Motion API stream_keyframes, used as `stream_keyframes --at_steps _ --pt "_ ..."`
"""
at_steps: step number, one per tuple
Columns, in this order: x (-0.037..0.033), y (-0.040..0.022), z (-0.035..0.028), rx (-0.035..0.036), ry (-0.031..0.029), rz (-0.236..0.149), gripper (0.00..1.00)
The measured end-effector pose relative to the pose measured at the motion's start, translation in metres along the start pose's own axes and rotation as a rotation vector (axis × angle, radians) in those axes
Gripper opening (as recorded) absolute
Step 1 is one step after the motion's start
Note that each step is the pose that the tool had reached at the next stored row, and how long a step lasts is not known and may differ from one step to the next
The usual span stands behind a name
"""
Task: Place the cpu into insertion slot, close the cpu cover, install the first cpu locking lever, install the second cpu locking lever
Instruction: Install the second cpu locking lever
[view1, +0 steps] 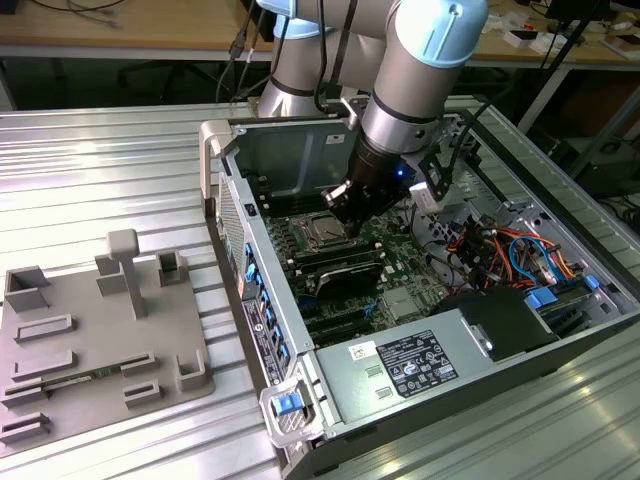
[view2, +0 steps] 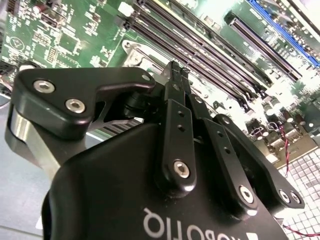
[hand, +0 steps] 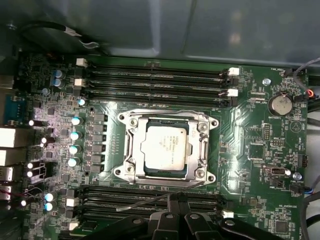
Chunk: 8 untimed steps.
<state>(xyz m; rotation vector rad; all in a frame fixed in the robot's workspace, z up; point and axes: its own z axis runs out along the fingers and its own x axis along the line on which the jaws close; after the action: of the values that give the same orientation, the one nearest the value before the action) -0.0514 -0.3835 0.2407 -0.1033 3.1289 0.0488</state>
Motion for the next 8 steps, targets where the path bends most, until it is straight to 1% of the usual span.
stream_keyframes --at_steps 3,8 --pt "0.0025 0.0002 0.0000 0.0000 0.0000 0.000 0.11" --pt "0.0029 0.0002 0.0000 0.0000 0.0001 0.000 0.11"
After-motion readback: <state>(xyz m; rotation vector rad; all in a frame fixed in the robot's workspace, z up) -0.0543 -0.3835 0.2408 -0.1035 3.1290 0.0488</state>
